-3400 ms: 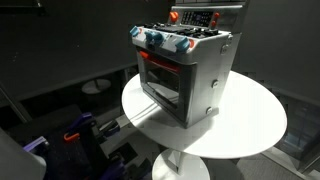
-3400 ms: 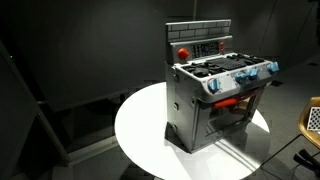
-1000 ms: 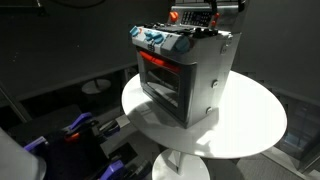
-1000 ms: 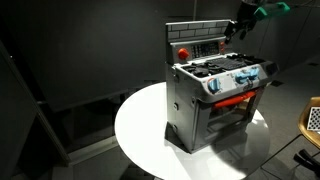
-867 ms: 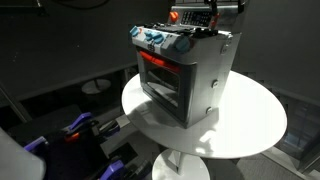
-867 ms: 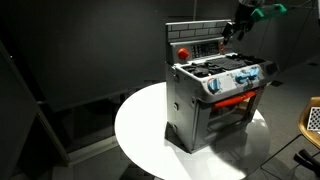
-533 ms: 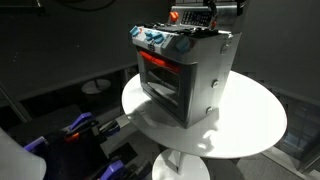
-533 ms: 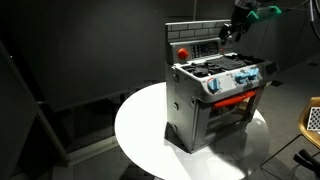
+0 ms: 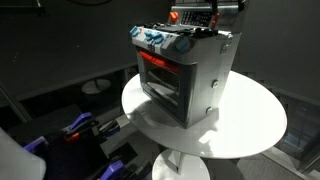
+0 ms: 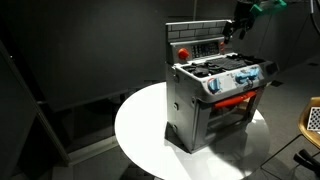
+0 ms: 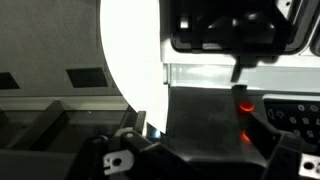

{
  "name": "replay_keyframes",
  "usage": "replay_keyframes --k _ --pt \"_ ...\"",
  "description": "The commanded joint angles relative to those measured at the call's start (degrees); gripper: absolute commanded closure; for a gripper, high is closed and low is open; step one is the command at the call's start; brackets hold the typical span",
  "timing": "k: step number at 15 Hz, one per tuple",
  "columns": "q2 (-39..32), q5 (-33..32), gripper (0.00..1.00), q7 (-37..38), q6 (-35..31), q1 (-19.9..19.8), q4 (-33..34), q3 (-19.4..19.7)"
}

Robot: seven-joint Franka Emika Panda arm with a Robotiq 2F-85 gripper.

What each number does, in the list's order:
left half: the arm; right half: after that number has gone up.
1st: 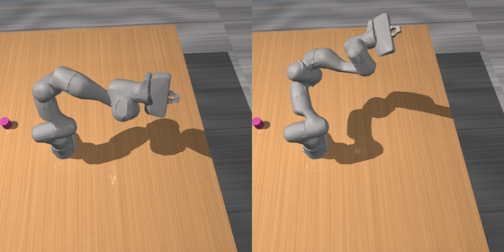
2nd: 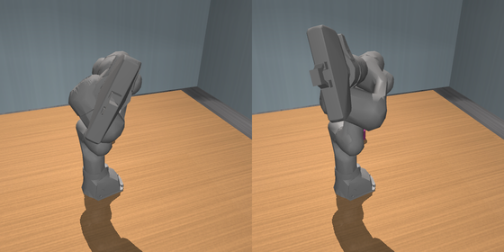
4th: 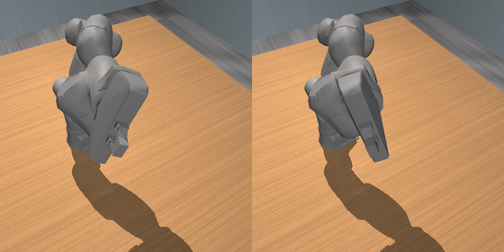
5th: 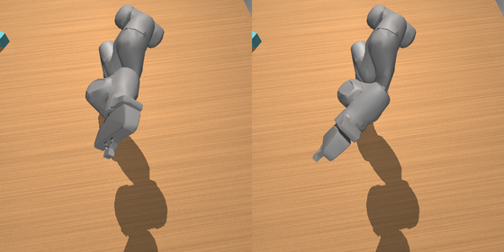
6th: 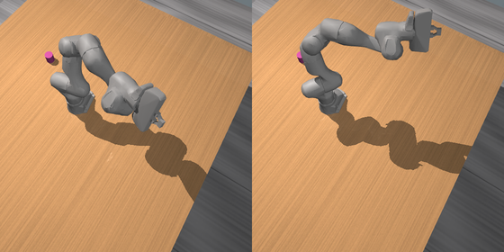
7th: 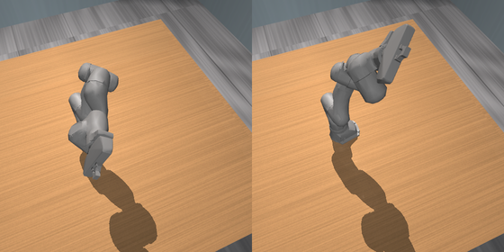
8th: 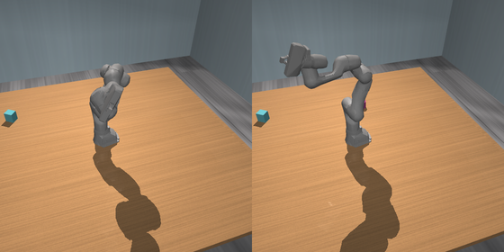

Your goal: Press the orange button on the stove

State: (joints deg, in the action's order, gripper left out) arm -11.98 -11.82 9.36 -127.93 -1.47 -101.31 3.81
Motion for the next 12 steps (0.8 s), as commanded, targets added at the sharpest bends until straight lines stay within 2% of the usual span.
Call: replay_keyframes --k 1,7,12 --pt "2.2 0.5 0.00 -1.2 8.3 0.0 2.1 0.1" --pt "5.2 0.0 0.00 -3.6 23.9 -0.1 4.2 -0.2" --pt "10.3 0.4 0.00 -7.8 28.9 -0.3 0.9 -0.7"
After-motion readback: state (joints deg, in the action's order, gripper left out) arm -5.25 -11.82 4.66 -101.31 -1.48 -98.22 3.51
